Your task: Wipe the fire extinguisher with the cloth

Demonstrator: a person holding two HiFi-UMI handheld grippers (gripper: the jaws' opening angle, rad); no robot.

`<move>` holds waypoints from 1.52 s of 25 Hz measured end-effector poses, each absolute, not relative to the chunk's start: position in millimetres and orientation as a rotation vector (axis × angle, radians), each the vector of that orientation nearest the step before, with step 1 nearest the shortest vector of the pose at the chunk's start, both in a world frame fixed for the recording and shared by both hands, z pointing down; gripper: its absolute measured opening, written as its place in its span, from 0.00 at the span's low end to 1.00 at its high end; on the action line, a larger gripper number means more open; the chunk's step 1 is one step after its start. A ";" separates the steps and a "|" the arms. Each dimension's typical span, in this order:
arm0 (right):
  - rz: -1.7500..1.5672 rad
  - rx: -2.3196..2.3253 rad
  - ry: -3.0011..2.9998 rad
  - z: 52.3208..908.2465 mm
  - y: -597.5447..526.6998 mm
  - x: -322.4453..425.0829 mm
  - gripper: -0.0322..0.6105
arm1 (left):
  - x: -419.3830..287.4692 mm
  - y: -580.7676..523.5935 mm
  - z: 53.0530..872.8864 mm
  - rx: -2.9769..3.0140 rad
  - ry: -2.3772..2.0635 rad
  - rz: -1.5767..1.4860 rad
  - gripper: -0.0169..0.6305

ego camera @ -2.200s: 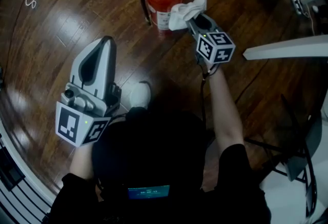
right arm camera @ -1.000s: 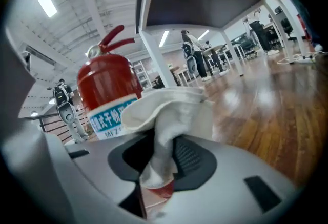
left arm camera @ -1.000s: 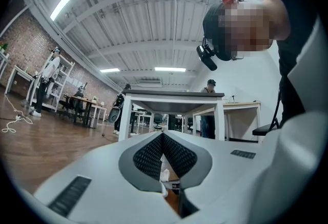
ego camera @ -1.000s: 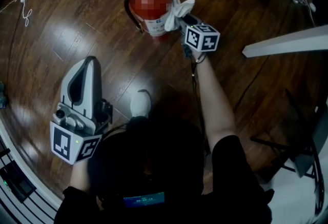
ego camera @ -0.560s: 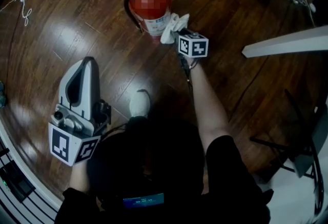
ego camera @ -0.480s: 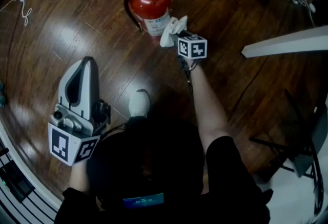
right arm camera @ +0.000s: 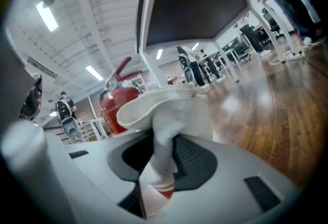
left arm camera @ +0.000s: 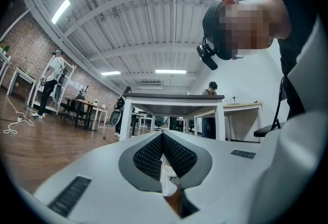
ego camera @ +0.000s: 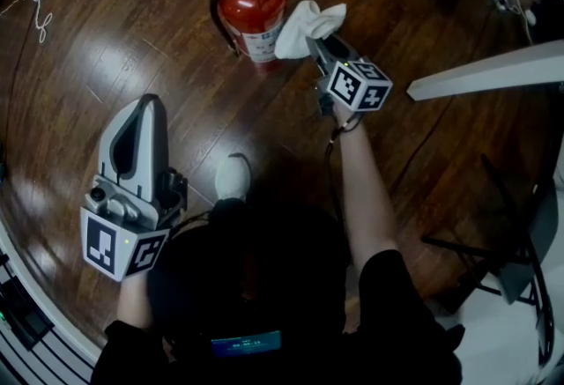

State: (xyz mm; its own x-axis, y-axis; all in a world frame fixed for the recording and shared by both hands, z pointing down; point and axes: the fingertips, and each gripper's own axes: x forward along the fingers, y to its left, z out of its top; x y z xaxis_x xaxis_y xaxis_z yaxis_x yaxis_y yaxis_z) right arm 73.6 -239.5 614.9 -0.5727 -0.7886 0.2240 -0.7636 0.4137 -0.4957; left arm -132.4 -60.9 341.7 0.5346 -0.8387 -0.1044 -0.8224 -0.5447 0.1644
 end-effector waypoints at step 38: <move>-0.283 -1.377 3.012 535.7 -195.0 -57.3 0.24 | -127.2 -52.6 337.7 2.673 -1.445 -0.283 0.03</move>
State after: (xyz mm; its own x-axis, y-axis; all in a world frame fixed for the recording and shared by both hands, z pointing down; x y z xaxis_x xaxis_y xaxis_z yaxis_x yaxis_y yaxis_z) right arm -57.3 -195.0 535.7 -0.6429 -0.7292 0.2345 -0.7601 0.6450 -0.0781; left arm -127.2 -52.6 337.7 0.5354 -0.8360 -0.1199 -0.8194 -0.5486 0.1661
